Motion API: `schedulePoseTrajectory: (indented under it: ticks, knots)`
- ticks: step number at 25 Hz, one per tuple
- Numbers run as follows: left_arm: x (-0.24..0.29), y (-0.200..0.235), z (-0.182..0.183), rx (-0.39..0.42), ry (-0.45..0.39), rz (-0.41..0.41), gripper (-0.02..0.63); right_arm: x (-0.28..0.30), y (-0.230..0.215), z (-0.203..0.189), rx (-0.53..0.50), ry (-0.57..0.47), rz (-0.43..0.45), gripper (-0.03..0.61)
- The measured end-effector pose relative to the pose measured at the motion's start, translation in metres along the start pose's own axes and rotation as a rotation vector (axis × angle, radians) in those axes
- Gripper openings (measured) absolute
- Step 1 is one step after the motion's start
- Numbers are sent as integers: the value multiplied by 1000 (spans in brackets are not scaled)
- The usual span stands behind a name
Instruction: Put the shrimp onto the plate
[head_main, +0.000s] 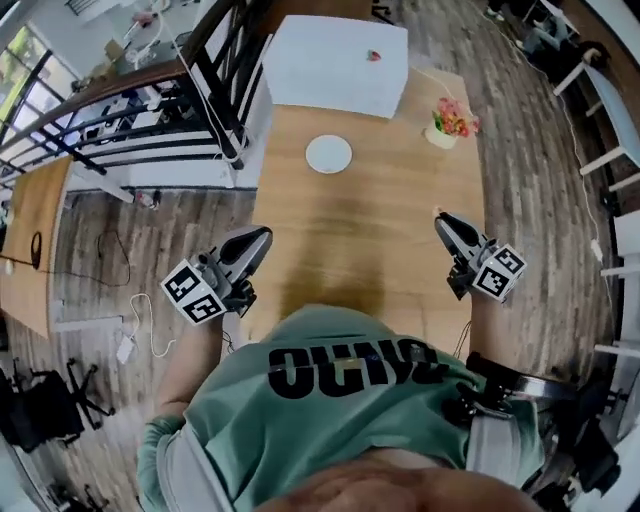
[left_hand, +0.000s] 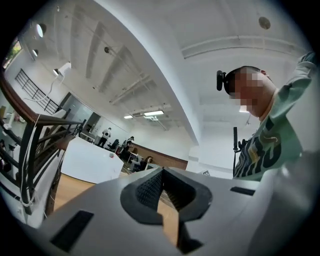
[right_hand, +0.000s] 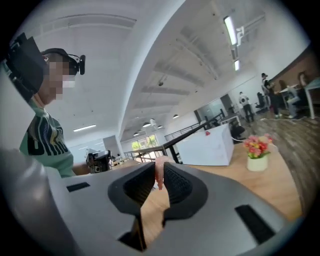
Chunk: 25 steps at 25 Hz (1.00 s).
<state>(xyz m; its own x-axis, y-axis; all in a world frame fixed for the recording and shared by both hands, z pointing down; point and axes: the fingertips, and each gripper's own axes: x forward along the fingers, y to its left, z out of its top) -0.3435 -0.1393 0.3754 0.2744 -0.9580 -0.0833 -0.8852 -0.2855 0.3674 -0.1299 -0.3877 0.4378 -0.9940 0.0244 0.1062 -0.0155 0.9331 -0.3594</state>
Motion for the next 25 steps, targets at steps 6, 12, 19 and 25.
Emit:
schedulePoseTrajectory:
  ticks: [6, 12, 19, 25]
  knots:
    - [21, 52, -14, -25, 52, -17, 5, -72, -96, -49, 49, 64, -281, 57]
    - [43, 81, -20, -38, 36, 23, 5, -117, -148, -25, 58, 145, -365, 57]
    - [46, 92, -32, -66, 58, 53, 5, -95, -179, 7, -1, 231, -320, 57]
    - [44, 114, -42, -94, 61, 72, 5, -43, -201, 23, -34, 286, -260, 57]
